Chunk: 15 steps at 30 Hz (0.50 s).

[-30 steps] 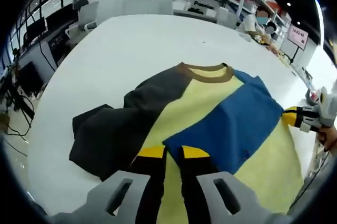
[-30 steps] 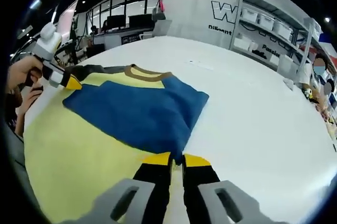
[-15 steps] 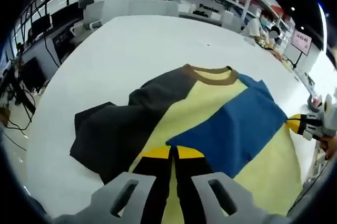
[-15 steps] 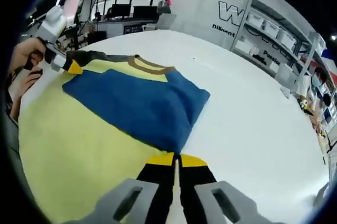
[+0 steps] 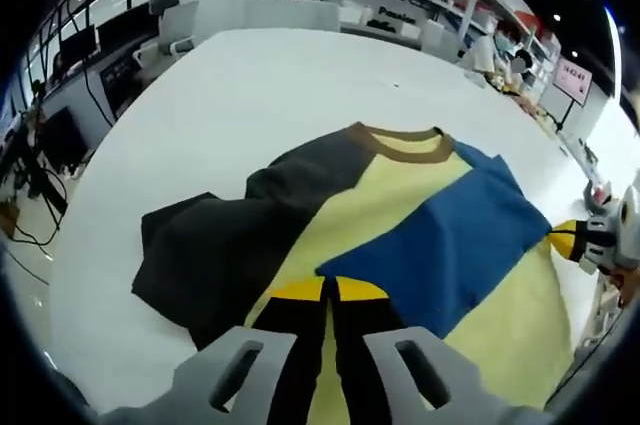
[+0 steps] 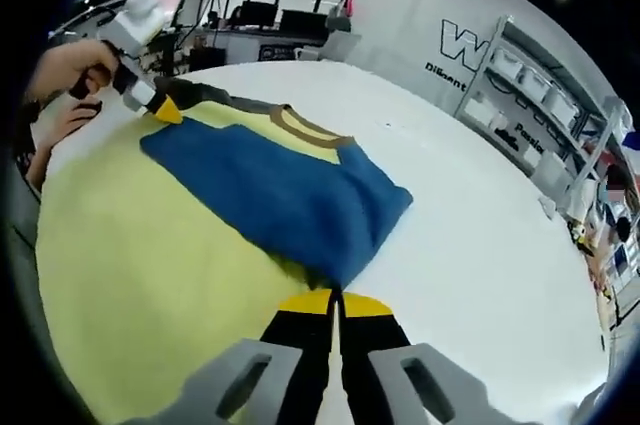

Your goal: Fold the garment on the visible template until the final outline fits inside the template.

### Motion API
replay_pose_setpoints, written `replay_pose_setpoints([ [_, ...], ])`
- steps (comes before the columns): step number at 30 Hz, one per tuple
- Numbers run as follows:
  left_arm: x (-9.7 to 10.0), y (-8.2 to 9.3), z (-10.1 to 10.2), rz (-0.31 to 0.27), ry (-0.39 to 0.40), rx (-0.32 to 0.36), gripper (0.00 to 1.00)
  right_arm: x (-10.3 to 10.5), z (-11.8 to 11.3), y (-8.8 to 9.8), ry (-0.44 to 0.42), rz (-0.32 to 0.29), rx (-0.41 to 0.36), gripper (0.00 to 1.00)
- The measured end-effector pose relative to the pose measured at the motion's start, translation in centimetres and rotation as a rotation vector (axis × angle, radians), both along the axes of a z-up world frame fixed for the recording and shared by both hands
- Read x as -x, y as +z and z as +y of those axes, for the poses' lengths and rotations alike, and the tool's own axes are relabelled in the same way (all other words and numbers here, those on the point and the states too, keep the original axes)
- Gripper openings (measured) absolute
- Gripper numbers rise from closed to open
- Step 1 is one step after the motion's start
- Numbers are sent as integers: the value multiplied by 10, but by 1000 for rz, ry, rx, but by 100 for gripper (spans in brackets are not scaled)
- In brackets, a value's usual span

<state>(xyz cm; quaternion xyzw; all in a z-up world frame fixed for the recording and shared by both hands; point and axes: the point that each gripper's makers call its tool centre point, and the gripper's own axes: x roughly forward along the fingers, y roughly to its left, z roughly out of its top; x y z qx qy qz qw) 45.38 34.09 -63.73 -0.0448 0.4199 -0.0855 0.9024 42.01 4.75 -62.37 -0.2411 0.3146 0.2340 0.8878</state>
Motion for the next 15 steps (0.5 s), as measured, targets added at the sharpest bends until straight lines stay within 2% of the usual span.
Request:
replay_pose_setpoints([
  [8,0,0,0,1,3,1,0,3,-1,-2,0,55,-66,0],
  [11,0,0,0,3,5,3,0,5,-2,-5,4,73,-60,0],
  [13,0,0,1,4,4,5,0,8,-4,-6,-7,107,-68,0],
  [14,0,0,0,4,5,7,0,6,-5,-1,-49,102,-117,0],
  [15,0,0,0,4,5,7,0,5,-5,1,-55,97,-132,0],
])
